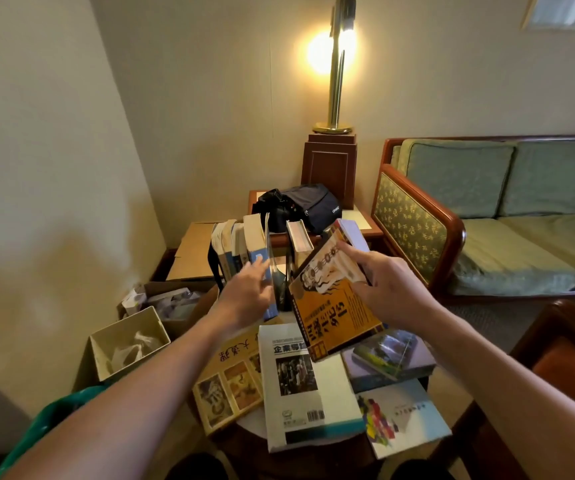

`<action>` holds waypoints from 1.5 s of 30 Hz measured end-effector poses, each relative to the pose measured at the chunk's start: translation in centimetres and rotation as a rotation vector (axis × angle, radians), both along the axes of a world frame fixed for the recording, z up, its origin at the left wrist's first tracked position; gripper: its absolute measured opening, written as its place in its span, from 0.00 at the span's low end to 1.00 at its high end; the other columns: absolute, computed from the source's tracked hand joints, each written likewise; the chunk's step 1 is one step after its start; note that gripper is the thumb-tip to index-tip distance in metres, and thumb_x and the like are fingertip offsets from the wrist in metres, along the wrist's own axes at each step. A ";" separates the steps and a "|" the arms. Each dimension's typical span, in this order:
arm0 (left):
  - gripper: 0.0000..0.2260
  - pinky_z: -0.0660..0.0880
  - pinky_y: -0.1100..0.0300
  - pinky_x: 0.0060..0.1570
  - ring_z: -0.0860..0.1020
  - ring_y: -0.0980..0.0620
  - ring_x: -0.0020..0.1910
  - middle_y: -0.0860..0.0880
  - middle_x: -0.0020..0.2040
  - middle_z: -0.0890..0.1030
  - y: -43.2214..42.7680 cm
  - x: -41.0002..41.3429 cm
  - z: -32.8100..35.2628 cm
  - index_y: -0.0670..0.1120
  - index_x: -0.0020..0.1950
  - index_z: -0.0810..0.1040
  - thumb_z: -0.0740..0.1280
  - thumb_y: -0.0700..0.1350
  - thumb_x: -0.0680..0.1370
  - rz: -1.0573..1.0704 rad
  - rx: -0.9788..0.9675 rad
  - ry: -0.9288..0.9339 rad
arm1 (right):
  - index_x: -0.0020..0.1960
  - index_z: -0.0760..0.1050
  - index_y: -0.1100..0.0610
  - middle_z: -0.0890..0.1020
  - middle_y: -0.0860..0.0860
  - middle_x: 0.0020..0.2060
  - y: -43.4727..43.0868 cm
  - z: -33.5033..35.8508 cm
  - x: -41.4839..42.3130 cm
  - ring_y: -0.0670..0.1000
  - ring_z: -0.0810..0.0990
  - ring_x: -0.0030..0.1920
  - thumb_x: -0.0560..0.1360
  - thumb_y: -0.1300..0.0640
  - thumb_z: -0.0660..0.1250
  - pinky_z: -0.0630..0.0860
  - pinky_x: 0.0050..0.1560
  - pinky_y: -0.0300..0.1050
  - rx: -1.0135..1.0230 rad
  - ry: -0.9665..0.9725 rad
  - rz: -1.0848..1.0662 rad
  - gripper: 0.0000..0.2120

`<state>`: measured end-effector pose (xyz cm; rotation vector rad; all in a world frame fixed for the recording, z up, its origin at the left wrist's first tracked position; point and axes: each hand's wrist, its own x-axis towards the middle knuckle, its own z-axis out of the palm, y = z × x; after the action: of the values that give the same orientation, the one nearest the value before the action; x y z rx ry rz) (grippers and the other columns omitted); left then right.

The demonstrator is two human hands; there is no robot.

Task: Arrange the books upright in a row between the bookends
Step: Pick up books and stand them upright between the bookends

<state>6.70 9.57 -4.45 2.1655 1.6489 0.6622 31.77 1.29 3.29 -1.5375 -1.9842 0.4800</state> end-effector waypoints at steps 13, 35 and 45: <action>0.27 0.53 0.44 0.78 0.51 0.46 0.81 0.48 0.81 0.57 3.8 0.2 0.6 0.47 0.81 0.56 0.60 0.47 0.83 -0.002 0.037 0.063 | 0.79 0.61 0.42 0.82 0.50 0.60 3.1 1.6 -1.5 0.45 0.84 0.42 0.80 0.63 0.64 0.83 0.35 0.42 0.085 0.067 -0.078 0.32; 0.20 0.82 0.45 0.52 0.83 0.38 0.56 0.40 0.60 0.83 -5.9 0.5 1.9 0.55 0.68 0.77 0.65 0.37 0.80 -0.112 -0.646 -1.211 | 0.73 0.65 0.32 0.74 0.56 0.65 -2.6 -5.2 3.6 0.58 0.87 0.45 0.76 0.55 0.72 0.84 0.38 0.48 -0.419 0.855 -0.184 0.32; 0.19 0.83 0.55 0.41 0.86 0.46 0.47 0.41 0.51 0.86 -7.3 1.7 3.3 0.53 0.74 0.70 0.61 0.40 0.84 -0.057 -0.401 -0.809 | 0.78 0.51 0.32 0.57 0.55 0.79 -1.3 -12.0 -0.1 0.62 0.65 0.73 0.73 0.29 0.61 0.72 0.66 0.60 -0.402 0.377 -0.240 0.37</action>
<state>8.42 2.26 -1.11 1.3765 1.1437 0.9298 31.69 -0.03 -8.68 -1.7384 -1.4513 1.0292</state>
